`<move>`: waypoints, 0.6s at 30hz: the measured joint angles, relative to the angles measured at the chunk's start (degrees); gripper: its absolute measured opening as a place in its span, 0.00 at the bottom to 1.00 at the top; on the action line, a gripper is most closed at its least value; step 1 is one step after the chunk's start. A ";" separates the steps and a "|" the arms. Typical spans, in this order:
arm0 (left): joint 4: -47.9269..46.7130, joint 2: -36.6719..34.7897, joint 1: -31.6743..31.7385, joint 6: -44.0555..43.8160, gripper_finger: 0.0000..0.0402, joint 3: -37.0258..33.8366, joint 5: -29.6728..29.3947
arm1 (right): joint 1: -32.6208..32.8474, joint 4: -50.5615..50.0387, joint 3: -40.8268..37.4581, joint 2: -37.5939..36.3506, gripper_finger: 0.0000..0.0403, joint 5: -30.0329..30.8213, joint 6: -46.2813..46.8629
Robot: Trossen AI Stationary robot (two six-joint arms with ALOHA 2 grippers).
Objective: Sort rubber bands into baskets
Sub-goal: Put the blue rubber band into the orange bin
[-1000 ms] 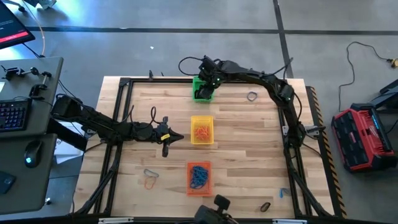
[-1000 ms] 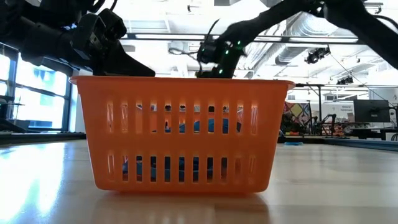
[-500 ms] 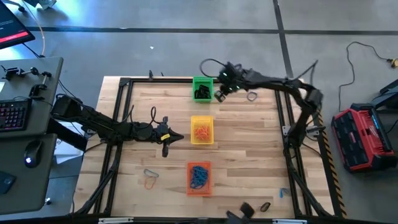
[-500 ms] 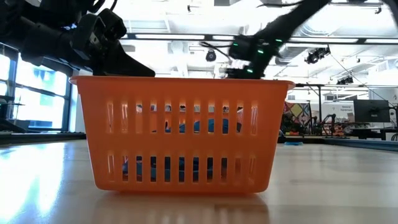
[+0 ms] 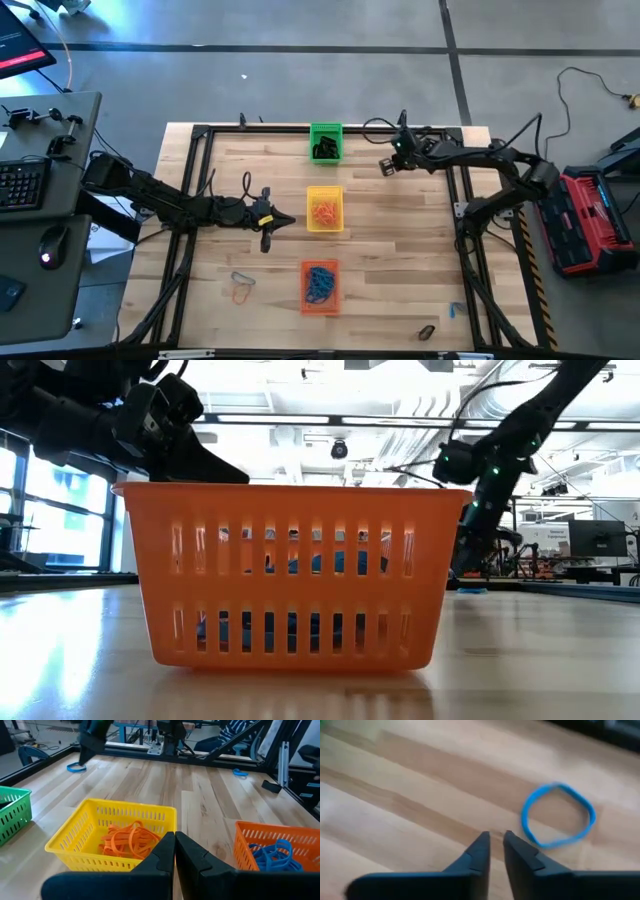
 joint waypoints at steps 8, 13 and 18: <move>-0.96 0.00 0.00 -0.02 0.01 0.00 0.00 | -0.79 2.24 -2.94 0.03 0.38 6.52 -0.84; -0.96 0.00 0.00 -0.02 0.01 0.00 0.00 | -1.29 6.91 -4.60 0.42 0.43 5.00 -3.15; -1.03 0.01 0.00 -0.02 0.01 0.00 0.00 | -3.37 8.97 -5.54 4.57 0.37 2.42 -1.75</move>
